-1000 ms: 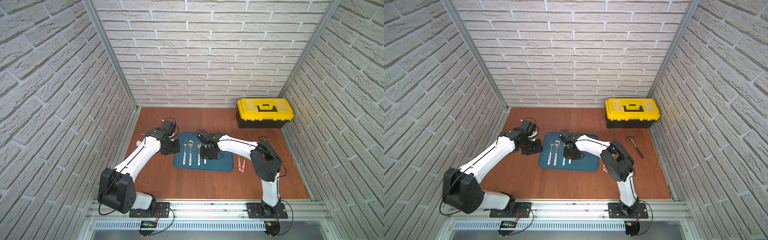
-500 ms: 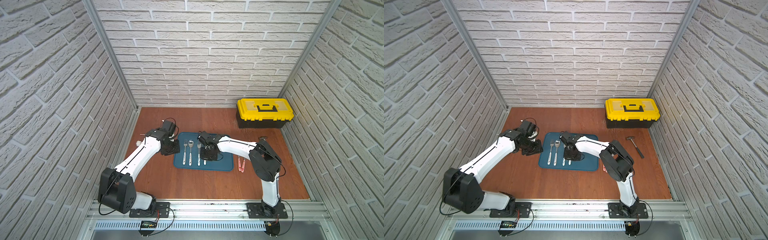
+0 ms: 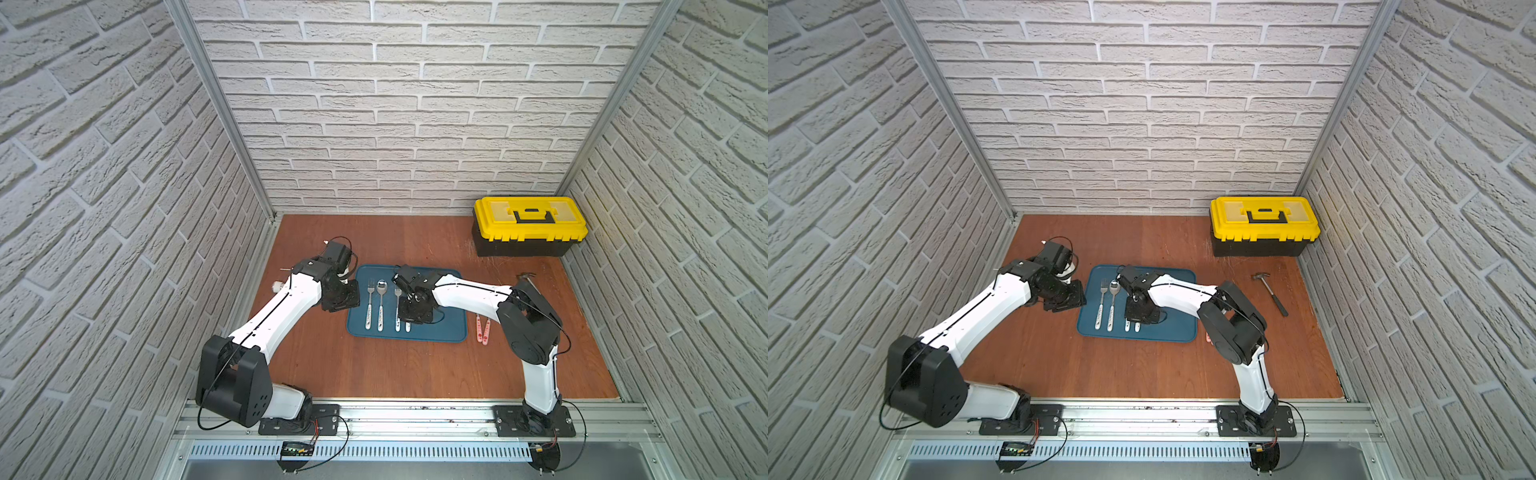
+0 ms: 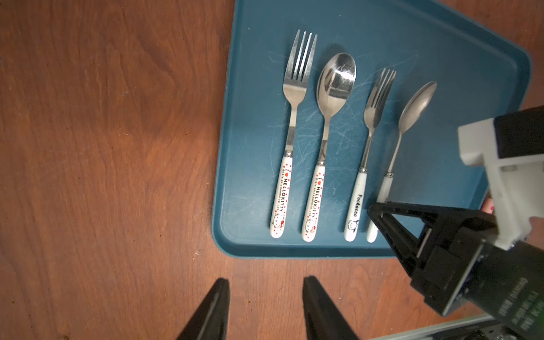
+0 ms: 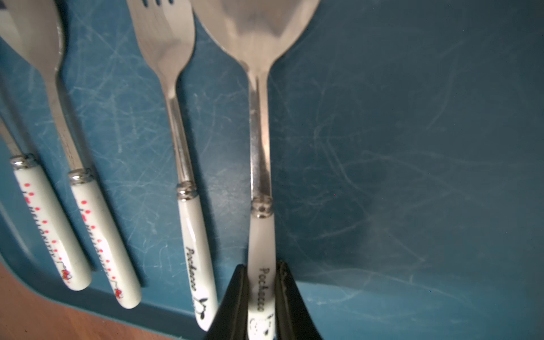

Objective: Set the spoon and fork side by side
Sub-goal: Place the spoon on the tray.

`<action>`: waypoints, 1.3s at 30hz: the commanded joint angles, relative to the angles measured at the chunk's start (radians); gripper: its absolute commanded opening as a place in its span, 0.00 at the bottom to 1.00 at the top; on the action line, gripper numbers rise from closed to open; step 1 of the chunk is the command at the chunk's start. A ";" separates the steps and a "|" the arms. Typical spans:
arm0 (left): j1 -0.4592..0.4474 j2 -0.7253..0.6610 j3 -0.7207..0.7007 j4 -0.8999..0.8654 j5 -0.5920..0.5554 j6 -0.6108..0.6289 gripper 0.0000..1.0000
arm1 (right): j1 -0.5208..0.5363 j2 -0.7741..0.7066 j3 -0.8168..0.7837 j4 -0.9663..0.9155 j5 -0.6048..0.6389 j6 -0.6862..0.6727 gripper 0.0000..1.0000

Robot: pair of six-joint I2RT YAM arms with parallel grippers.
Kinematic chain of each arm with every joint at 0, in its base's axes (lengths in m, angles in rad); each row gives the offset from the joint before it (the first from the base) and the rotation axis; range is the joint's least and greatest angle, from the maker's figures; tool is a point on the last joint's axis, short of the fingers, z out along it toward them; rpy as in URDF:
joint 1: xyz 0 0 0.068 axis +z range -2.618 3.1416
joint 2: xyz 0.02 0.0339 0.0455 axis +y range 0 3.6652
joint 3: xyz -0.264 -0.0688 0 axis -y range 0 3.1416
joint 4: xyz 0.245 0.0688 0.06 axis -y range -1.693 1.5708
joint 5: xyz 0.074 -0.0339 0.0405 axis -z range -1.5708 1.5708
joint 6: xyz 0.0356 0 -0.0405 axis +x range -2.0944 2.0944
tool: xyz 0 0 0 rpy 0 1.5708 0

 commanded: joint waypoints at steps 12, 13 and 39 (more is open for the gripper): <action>0.007 -0.028 -0.014 -0.001 0.009 0.007 0.46 | 0.020 0.028 -0.017 -0.029 0.015 0.020 0.20; 0.007 -0.030 -0.012 -0.003 0.008 0.008 0.46 | 0.020 0.029 -0.014 -0.028 0.015 0.018 0.21; 0.005 -0.051 -0.006 -0.021 0.009 0.006 0.47 | 0.035 -0.007 0.010 -0.064 0.038 0.006 0.28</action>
